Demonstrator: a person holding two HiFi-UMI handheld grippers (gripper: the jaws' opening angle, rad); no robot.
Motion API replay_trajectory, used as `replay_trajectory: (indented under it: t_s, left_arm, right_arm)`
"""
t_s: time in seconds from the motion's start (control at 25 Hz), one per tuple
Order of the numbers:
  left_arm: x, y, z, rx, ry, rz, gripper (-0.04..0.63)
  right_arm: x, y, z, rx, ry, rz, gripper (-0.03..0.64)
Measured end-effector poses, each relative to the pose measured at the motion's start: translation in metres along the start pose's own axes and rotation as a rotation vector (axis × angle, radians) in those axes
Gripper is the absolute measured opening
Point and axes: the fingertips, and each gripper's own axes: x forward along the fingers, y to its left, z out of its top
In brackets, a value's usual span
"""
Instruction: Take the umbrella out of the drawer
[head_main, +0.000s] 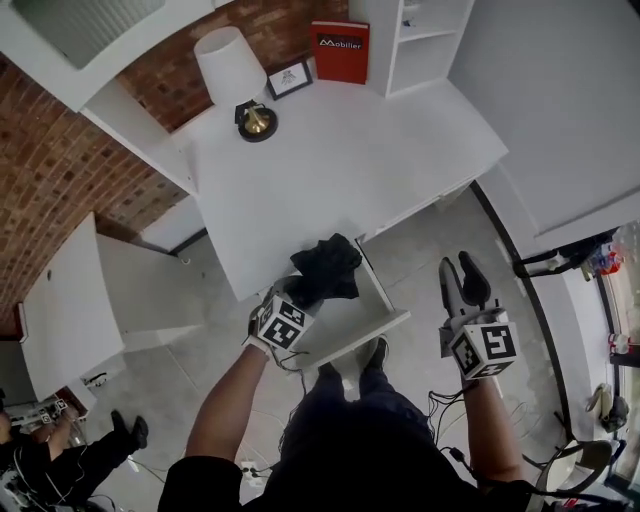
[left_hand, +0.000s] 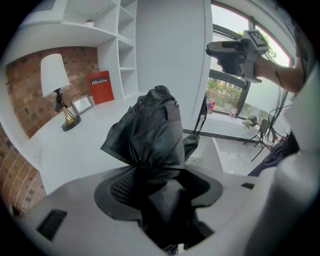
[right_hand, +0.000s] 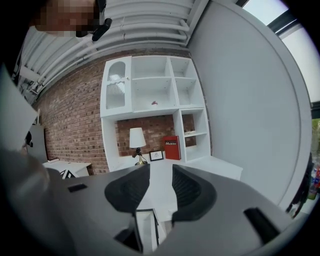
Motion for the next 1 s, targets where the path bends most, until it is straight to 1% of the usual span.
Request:
replay_trajectory:
  t_s: [0.24, 0.36, 0.44, 0.56, 0.68, 0.88, 1.0]
  left_arm:
    - [-0.023, 0.063, 0.029, 0.047, -0.010, 0.098, 0.255]
    - [-0.022, 0.104, 0.042, 0.054, -0.015, 0.145, 0.255]
    - [-0.017, 0.129, 0.048, 0.065, 0.002, 0.166, 0.255]
    - [-0.002, 0.161, 0.052, 0.079, 0.046, 0.183, 0.255]
    - [0.015, 0.186, 0.053, 0.068, 0.080, 0.188, 0.255]
    - [0.043, 0.208, 0.040, 0.092, 0.152, 0.194, 0.255]
    - [0.056, 0.215, 0.031, 0.066, 0.167, 0.186, 0.255]
  right_arm:
    - [-0.001, 0.016, 0.031, -0.023, -0.048, 0.012, 0.137]
    - [0.000, 0.019, 0.034, -0.037, -0.042, 0.007, 0.135]
    - [0.000, 0.020, 0.031, -0.040, -0.027, 0.002, 0.135]
    - [0.002, 0.016, 0.027, -0.044, -0.005, -0.020, 0.135]
    - [0.006, 0.006, 0.022, -0.040, 0.014, -0.054, 0.135]
    - [0.011, -0.003, 0.016, -0.023, 0.041, -0.088, 0.135]
    - [0.016, -0.004, 0.013, -0.027, 0.053, -0.094, 0.135]
